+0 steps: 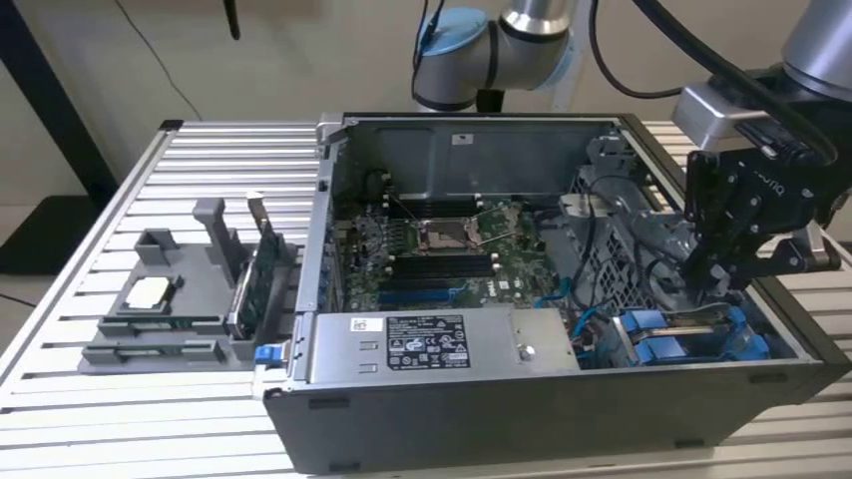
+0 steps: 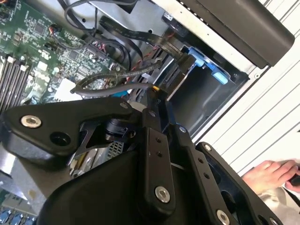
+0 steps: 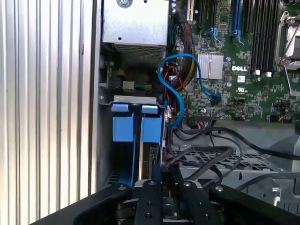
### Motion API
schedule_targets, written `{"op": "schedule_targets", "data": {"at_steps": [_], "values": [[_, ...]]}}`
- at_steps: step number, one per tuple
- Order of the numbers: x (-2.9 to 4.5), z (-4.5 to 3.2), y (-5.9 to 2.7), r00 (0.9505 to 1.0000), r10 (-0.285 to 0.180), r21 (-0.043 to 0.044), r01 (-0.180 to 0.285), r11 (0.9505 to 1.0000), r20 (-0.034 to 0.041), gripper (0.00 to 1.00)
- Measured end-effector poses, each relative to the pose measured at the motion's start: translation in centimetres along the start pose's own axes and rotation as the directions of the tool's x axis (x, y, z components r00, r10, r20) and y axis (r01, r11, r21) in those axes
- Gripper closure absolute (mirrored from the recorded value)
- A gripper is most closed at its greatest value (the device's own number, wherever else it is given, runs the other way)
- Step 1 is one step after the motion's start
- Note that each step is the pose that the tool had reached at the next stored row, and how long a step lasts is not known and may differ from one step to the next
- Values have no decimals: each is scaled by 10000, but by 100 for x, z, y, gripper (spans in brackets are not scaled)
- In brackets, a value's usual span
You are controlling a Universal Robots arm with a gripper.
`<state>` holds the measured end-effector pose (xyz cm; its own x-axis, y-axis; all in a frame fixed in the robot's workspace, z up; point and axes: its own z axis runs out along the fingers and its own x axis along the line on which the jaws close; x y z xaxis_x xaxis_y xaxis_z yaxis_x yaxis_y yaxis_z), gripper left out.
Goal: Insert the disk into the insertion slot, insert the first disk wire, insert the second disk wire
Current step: 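Insert the first disk wire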
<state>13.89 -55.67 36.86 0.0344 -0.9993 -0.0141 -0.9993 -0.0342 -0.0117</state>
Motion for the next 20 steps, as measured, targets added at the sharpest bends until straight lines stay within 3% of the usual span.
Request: {"op": "schedule_targets", "data": {"at_steps": [9, 20], "values": [[7, 107, -148, 9999, 136, -1, -136, 9999, -24, 81], [27, 208, -149, 9978, 662, 6, -662, 9978, -45, 81]]}}
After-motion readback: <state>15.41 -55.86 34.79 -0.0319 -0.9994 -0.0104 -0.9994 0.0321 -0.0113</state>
